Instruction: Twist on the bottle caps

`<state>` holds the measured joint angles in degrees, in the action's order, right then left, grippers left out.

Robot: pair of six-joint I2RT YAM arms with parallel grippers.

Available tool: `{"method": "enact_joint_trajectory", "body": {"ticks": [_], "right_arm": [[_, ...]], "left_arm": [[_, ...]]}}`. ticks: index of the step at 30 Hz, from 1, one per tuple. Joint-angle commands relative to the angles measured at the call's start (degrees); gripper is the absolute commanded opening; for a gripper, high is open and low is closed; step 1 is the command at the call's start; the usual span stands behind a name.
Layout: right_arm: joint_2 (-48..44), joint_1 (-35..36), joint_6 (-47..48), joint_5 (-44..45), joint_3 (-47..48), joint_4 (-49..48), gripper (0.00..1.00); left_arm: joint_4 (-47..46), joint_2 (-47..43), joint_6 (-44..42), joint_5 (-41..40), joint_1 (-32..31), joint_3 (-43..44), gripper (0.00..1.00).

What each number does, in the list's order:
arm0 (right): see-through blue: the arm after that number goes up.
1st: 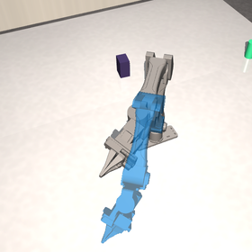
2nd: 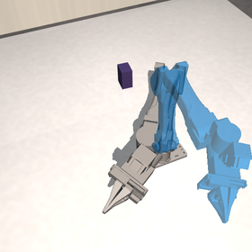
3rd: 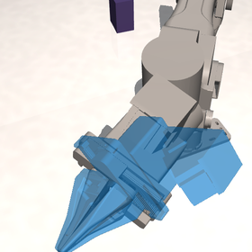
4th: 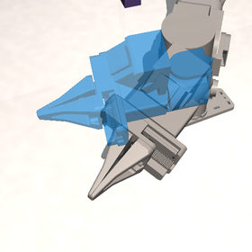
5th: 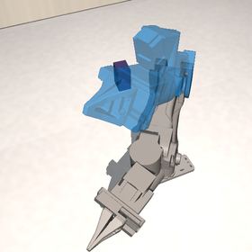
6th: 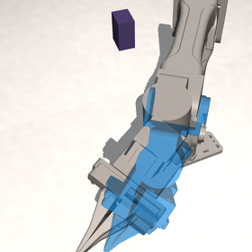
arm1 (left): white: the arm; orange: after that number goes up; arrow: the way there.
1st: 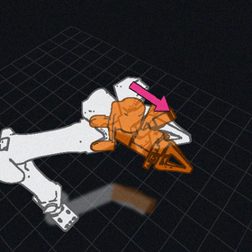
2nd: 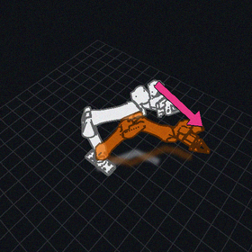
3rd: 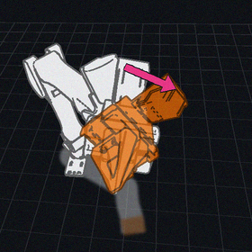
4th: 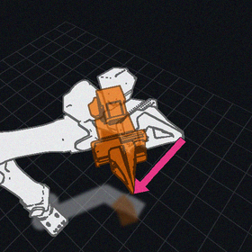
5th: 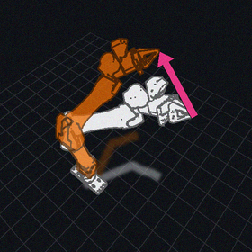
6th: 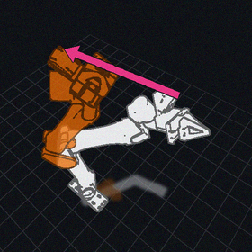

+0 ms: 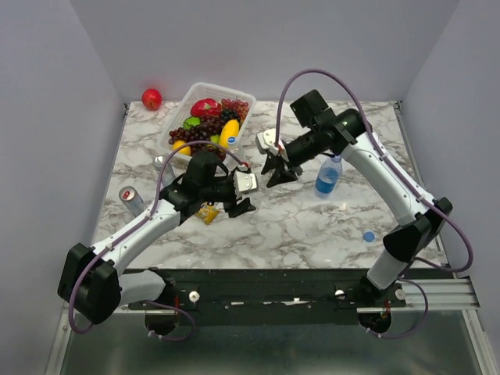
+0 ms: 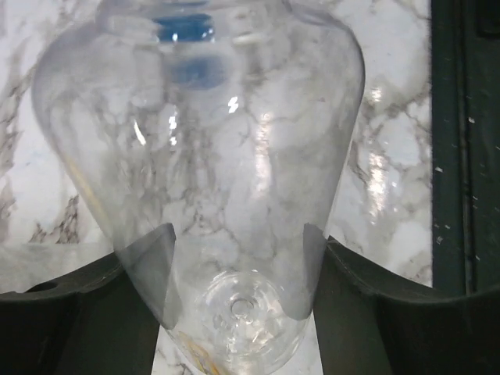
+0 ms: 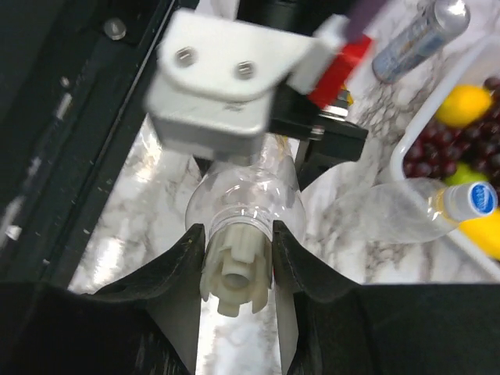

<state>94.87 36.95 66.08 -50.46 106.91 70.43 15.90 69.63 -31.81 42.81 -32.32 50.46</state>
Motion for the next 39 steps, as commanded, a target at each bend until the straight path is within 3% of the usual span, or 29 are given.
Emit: {"method": "enact_joint_trajectory", "body": {"ticks": [1,3,4,7,14,17,18,19,20,22,30,39], "right_arm": [[6.2,-1.7,-30.4,-2.9,6.5,-0.3,0.0],[7.2,-1.8,-38.3,-1.4,6.6,-2.4,0.01],[6.9,-1.8,-46.8,-0.7,5.6,-6.2,0.0],[4.4,-1.8,-57.5,1.6,-0.5,-14.2,0.0],[2.3,-2.3,-56.4,4.8,-1.0,-16.1,0.11],[2.2,-2.5,-55.7,4.9,-1.5,-17.1,0.08],[2.2,-2.6,-55.6,5.7,-2.0,-17.4,0.0],[1.3,-2.5,-55.5,5.8,-2.8,-19.9,0.0],[0.7,-2.5,-55.4,6.2,-4.9,-21.5,0.0],[-0.1,-2.6,-53.4,9.9,-6.0,-24.4,0.0],[3.0,-7.5,-46.2,15.4,-6.5,-28.5,0.0],[5.6,-9.1,-40.0,15.0,-14.1,-42.5,0.0]], "left_arm": [[-25.1,-2.7,12.7,-23.0,-5.2,-5.1,0.0],[-28.7,-2.0,16.6,-32.1,-8.1,-5.6,0.0],[-30.8,-1.5,20.8,-34.3,-8.6,-5.5,0.0],[-31.8,-0.2,27.1,-35.3,-8.8,-4.8,0.0],[-36.1,-2.9,34.4,-23.9,-8.4,-9.4,0.0],[-37.9,-2.8,38.0,-22.9,-8.2,-10.6,0.0],[-38.2,-2.7,39.0,-22.8,-8.2,-10.9,0.0],[-38.2,-2.4,39.2,-22.6,-8.2,-11.0,0.11],[-37.6,-2.2,39.3,-22.9,-8.2,-11.0,0.3],[-35.1,-2.6,38.5,-25.7,-8.2,-11.7,0.97],[-22.8,-5.5,37.4,-33.5,-5.7,-15.0,0.99],[-20.1,-7.0,39.7,-29.3,-5.2,-17.9,0.99]]}}
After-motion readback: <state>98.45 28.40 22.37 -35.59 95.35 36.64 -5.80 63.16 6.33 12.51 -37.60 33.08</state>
